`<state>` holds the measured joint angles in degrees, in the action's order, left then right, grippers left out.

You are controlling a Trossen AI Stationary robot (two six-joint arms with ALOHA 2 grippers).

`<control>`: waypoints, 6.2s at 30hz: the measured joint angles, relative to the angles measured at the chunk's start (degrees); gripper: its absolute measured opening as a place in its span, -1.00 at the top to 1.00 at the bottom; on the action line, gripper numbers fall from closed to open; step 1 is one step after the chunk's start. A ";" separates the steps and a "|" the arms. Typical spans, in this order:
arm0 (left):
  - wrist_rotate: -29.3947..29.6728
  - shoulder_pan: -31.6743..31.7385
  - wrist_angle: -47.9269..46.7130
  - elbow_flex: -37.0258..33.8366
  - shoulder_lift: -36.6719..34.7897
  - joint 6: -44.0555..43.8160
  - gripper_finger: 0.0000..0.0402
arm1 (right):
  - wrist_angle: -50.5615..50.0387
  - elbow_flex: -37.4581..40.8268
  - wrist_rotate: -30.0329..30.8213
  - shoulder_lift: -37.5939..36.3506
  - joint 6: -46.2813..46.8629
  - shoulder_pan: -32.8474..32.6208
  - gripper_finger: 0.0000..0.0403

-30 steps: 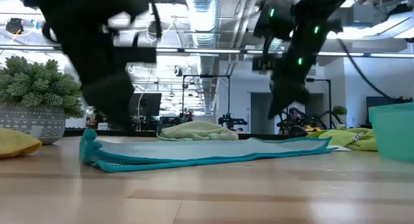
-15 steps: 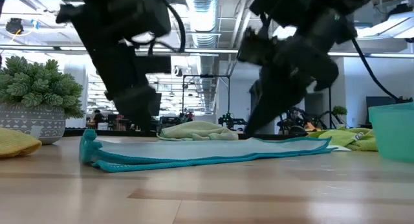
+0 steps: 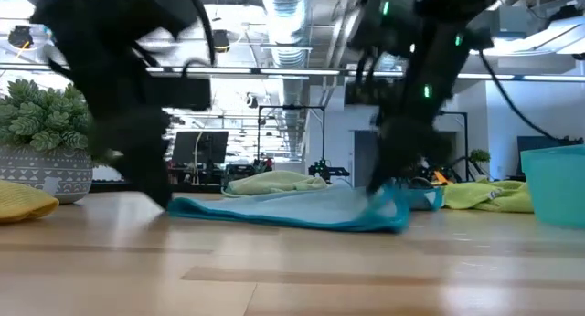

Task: Fold microfiber towels
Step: Fold the blue microfiber cloth

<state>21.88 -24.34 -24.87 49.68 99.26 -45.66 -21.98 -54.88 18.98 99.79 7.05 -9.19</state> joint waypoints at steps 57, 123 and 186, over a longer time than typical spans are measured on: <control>7.29 -3.86 24.06 4.73 6.91 6.15 0.98 | 15.07 -9.50 -19.68 11.30 4.55 -27.96 0.91; 22.77 -5.84 11.07 4.45 3.11 9.48 0.98 | 5.03 -13.00 -13.17 11.08 14.01 -33.58 0.38; 24.50 -5.84 10.64 4.45 3.09 6.60 0.96 | -9.28 -20.37 5.45 11.08 11.82 -38.44 0.96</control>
<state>46.38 -30.17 -14.23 54.13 102.35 -39.07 -31.26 -75.25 24.43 110.87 18.87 -47.63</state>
